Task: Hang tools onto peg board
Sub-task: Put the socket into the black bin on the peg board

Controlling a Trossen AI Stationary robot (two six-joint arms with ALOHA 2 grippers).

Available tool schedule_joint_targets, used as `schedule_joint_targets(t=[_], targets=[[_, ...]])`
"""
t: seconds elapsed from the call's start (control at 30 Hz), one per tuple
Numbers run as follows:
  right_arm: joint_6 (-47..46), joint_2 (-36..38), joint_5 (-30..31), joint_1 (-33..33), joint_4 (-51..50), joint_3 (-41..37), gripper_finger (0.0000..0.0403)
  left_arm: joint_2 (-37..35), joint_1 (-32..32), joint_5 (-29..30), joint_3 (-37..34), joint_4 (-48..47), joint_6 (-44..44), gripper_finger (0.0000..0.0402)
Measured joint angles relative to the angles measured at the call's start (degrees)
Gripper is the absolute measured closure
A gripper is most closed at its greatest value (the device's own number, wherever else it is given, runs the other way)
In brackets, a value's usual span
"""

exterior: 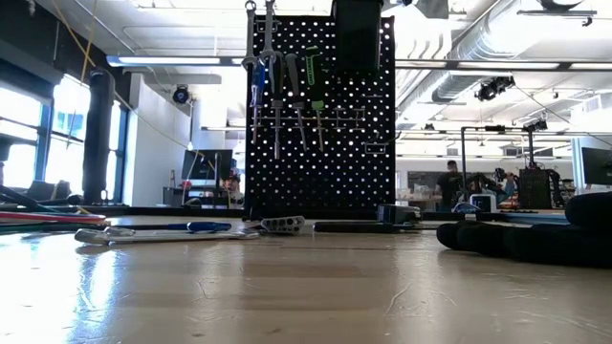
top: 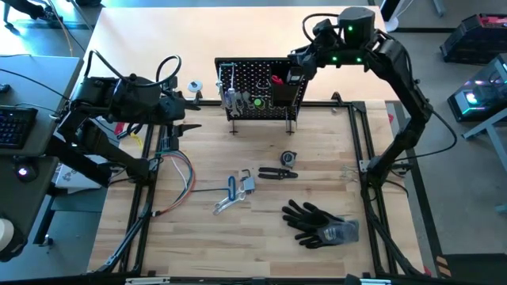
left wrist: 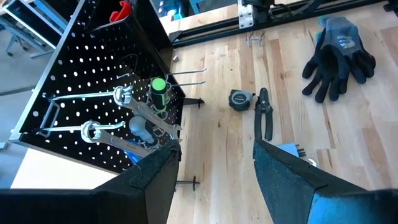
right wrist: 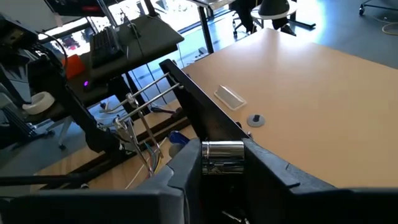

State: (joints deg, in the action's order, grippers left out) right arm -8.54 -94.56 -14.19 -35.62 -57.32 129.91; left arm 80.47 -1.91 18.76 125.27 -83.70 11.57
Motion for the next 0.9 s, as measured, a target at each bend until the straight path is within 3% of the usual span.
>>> schedule_joint_targets(t=[0.4,0.73,0.9], targets=[[1.48,0.0,1.04,0.02,-0.68,0.0,0.0279,0.0,0.0,0.02,0.0,-0.02,-0.6,0.0204],[3.54,4.79,12.88,0.04,-0.83,0.21,0.0279,0.0,0.0,0.0,0.0,-0.03,-0.63,0.0204],[3.63,8.67,20.15,2.14,-6.02,0.22,0.0279,0.0,-0.02,-0.07,0.0,-0.02,-0.33,0.0204]])
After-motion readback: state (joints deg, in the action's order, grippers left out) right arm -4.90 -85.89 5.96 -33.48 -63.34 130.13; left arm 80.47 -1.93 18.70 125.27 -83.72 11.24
